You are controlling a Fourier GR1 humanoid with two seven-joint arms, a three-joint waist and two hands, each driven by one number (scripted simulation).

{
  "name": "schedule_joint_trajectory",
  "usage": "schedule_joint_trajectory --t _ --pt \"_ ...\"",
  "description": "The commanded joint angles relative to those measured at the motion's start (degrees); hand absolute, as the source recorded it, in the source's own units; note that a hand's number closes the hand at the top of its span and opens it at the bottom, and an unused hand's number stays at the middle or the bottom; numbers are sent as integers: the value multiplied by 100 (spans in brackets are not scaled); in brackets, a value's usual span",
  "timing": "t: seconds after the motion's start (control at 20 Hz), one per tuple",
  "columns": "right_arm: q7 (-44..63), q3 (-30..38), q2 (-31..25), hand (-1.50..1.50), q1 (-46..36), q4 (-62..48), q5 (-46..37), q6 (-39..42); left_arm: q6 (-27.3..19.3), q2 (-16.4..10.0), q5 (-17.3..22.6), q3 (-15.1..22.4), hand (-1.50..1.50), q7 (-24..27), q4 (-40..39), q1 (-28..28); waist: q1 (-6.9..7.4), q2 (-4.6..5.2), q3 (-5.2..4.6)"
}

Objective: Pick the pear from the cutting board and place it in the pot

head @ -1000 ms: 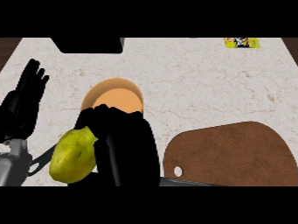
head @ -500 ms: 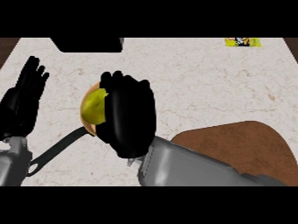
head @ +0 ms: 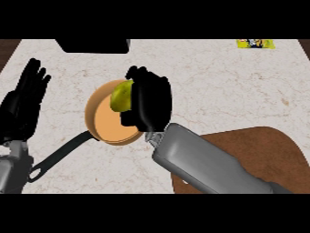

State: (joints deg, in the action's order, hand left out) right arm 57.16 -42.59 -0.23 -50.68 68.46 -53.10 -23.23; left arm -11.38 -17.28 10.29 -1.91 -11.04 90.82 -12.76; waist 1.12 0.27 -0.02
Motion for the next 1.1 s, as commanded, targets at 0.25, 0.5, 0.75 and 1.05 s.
schedule_joint_trajectory --t 0.25,0.5,0.75,1.05 --pt "-1251 115 23 -150 340 -411 2152 -1114 -149 241 -218 297 0 -237 311 -45 144 18 8" --pt "-2567 573 23 -150 559 -64 2950 -2117 -106 116 -157 62 0 -166 186 -137 112 40 13" --pt "-3694 1290 23 -150 1005 258 3789 -2056 -133 236 -283 118 0 -58 -17 -84 -64 20 10" --pt "-3653 1744 -711 -150 1911 1664 4092 -1182 180 -3 -97 -247 0 -67 283 339 -135 -39 2"
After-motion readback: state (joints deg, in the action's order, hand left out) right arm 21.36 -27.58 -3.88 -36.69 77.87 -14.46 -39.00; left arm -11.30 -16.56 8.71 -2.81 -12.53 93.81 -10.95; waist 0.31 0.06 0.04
